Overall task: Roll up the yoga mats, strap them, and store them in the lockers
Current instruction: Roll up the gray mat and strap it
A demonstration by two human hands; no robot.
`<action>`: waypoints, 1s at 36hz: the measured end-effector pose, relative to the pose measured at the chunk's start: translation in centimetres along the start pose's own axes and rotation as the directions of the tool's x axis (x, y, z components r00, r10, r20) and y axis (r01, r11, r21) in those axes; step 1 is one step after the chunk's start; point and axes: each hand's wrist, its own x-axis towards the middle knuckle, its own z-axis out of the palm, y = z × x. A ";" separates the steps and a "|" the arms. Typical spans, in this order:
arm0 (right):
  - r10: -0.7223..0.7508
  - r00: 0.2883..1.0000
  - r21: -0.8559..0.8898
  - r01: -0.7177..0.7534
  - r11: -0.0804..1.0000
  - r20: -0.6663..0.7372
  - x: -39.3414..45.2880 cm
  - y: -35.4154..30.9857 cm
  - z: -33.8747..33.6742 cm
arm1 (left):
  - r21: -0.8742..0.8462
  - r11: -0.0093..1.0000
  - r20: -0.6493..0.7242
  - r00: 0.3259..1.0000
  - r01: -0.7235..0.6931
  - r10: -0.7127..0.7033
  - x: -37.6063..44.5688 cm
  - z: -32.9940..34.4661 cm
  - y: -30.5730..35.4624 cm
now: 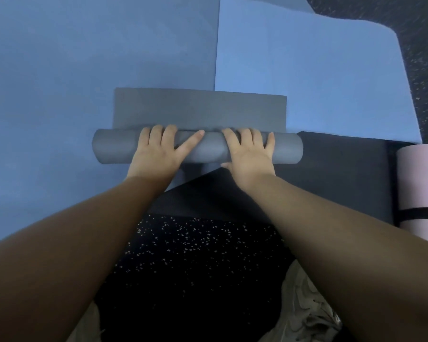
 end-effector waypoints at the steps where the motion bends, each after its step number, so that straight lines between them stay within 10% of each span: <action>1: 0.012 1.000 0.002 -0.012 1.000 -0.008 -0.4 -0.2 0.1 | -0.003 1.000 -0.003 1.000 -0.009 0.009 -0.1 0.0 0.0; 17: 0.014 1.000 -0.050 -0.016 0.999 -0.026 -10.6 -1.9 2.9 | -0.167 0.986 -0.018 1.000 0.004 -0.007 -8.8 -4.4 4.9; 32: -0.064 0.966 -0.018 0.070 0.997 0.249 -14.4 -2.1 1.7 | -0.232 0.966 0.580 0.813 0.117 0.041 -11.4 -8.8 6.5; 36: 0.023 0.999 -0.066 -0.020 0.998 0.046 -15.4 -2.4 2.8 | -0.233 0.960 0.660 0.751 0.155 0.038 -10.9 -9.1 6.4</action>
